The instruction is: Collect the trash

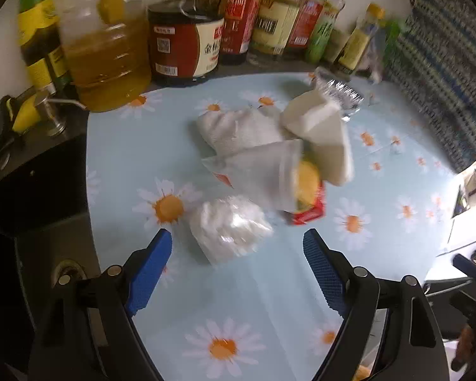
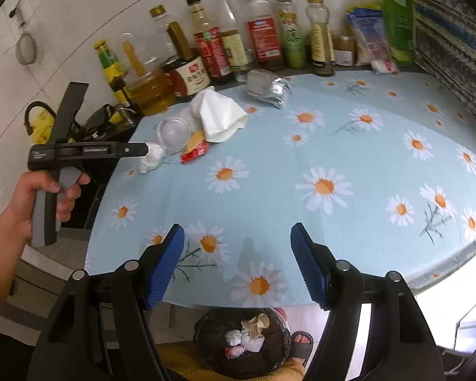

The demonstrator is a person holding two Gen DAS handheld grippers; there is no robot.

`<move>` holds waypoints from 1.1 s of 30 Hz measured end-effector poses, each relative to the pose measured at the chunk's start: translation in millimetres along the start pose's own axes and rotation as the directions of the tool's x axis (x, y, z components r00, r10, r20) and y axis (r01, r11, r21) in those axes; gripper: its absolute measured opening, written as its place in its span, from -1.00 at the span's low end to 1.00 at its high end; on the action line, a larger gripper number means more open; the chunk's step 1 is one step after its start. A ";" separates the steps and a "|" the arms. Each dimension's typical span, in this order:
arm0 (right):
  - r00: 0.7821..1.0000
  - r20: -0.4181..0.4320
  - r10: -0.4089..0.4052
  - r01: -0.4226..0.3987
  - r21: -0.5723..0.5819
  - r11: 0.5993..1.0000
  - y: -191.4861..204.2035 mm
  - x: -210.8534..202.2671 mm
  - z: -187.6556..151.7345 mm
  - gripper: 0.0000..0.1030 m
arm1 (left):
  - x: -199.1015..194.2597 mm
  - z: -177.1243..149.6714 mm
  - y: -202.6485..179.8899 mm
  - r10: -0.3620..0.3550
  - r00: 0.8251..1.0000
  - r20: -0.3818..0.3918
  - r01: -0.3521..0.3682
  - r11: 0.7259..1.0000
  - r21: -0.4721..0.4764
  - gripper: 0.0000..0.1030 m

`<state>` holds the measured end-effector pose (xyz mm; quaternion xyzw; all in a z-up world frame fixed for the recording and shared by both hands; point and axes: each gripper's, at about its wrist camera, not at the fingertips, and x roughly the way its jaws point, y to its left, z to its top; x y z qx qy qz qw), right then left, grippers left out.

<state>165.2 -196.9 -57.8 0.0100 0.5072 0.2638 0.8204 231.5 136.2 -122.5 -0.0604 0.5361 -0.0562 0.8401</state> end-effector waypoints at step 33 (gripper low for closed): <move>0.999 -0.036 0.033 -0.035 -0.058 0.998 49.3 22.8 12.8 0.36 | 1.1 -23.4 19.3 -0.008 1.000 0.001 0.008 0.999 0.049 0.17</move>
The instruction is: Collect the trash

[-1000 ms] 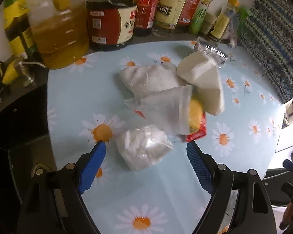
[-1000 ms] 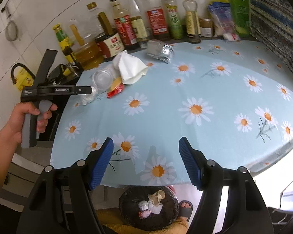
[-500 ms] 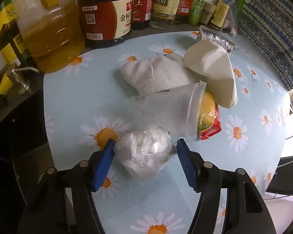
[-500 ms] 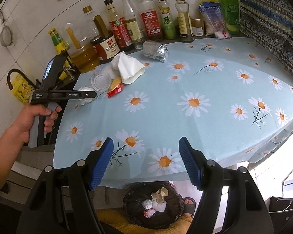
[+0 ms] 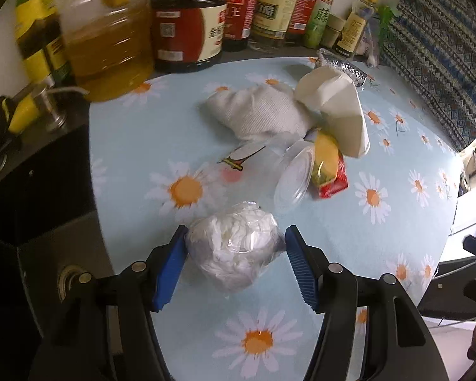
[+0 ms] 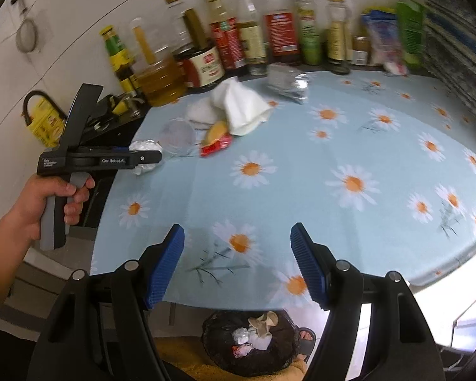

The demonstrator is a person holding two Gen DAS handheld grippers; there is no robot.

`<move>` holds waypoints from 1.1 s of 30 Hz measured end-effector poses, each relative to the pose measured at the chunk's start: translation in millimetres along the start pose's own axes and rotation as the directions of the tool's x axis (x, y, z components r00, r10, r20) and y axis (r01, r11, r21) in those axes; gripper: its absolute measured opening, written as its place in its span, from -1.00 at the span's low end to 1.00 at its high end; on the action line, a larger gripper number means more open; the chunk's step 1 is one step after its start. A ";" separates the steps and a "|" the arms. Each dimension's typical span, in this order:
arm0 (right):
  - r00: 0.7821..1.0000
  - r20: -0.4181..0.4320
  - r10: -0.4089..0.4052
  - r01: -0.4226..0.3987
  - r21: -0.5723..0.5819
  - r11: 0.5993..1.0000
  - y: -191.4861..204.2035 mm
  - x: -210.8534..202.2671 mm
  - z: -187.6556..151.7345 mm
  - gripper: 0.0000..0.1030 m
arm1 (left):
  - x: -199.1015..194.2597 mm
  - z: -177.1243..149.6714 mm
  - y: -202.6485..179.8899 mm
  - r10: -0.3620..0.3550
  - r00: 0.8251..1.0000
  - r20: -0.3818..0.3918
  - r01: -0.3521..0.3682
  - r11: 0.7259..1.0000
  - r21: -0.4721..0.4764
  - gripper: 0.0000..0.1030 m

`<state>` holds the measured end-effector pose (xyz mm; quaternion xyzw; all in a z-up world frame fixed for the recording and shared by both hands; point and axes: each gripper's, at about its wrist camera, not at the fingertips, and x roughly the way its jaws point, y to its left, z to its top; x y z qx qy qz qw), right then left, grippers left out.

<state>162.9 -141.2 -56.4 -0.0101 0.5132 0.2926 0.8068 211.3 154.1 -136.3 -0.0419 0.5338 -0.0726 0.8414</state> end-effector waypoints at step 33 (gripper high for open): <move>0.986 -0.166 0.034 -0.072 -0.232 0.970 66.3 186.3 125.3 0.31 | -70.6 -116.8 38.9 -0.020 0.998 0.066 0.039 0.950 -0.309 0.16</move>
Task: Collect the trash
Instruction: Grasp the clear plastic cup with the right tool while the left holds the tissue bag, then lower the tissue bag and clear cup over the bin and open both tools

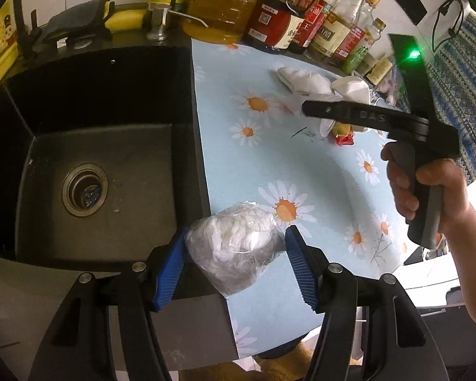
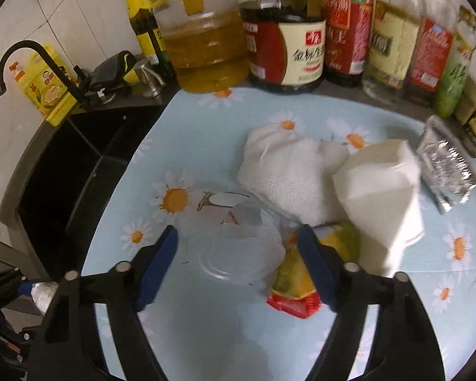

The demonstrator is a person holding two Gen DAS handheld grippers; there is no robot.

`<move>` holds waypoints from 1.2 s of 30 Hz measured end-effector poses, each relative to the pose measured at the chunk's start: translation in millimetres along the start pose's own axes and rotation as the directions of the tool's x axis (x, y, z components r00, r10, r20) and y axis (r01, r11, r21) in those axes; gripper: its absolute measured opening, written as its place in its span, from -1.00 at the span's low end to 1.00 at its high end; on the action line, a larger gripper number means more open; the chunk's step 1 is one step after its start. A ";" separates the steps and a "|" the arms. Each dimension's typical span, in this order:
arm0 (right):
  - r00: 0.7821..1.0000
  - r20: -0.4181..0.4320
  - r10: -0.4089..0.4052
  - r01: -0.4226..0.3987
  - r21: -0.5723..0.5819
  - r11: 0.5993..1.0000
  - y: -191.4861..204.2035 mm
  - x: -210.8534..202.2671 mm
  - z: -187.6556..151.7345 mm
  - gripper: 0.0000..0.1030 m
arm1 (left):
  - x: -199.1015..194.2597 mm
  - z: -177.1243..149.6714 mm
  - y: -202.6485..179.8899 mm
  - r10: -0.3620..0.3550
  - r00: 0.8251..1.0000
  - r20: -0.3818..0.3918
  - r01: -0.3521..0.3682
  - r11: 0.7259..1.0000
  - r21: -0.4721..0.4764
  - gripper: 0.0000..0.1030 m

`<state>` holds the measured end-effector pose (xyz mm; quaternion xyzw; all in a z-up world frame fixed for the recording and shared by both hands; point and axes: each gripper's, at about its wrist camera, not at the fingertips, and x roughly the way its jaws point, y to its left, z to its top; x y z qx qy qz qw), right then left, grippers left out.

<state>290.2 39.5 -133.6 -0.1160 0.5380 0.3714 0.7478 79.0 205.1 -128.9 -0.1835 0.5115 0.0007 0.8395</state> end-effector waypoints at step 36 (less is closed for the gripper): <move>0.978 0.067 0.199 -0.190 -0.115 0.975 -9.0 -128.3 -98.6 0.15 | -28.7 -49.3 -76.5 0.064 0.994 0.090 -0.060 0.997 -0.048 0.17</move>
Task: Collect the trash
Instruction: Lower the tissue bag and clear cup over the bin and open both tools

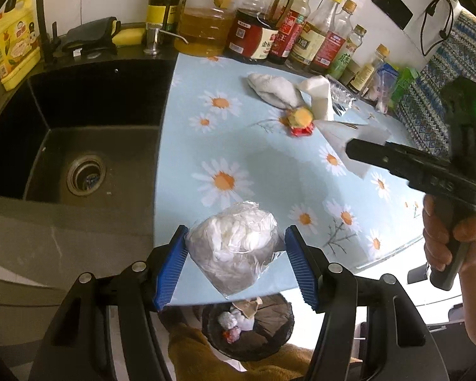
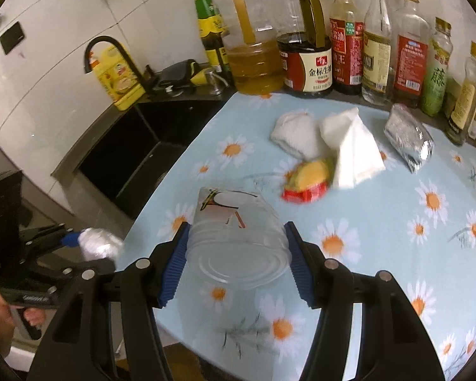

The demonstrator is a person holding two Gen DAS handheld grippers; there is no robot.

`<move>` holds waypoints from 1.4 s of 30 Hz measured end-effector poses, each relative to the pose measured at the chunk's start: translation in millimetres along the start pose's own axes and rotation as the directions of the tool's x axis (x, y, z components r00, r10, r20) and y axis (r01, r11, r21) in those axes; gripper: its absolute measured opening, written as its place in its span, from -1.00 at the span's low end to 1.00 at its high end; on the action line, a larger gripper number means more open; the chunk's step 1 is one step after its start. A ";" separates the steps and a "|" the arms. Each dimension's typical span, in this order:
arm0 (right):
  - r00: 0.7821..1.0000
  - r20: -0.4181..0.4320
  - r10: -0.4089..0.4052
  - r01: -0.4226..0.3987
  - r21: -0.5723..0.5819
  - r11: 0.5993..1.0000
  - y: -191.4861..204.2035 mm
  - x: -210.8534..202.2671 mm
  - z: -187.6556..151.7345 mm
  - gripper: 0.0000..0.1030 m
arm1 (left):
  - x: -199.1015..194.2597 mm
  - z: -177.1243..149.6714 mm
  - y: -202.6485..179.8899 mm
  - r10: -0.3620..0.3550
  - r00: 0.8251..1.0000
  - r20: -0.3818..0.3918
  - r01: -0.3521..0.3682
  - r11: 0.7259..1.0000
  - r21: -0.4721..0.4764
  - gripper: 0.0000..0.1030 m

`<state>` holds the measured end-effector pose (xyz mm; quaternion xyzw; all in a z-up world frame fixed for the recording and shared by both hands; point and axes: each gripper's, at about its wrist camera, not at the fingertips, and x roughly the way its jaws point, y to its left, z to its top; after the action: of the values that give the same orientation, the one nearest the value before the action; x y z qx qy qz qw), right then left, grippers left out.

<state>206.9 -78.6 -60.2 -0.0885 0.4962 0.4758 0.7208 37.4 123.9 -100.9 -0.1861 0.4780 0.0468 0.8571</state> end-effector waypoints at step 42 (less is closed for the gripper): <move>0.948 -0.235 0.216 -0.237 -0.065 0.969 3.3 -17.2 -169.5 0.15 | 51.9 -140.8 -57.7 -0.019 0.977 -0.214 -0.020 0.984 -0.179 0.17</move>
<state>96.4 -188.7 -128.7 -0.1177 0.5594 0.5649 0.5952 -32.6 14.2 -195.3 -0.2666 0.5616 0.0698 0.7802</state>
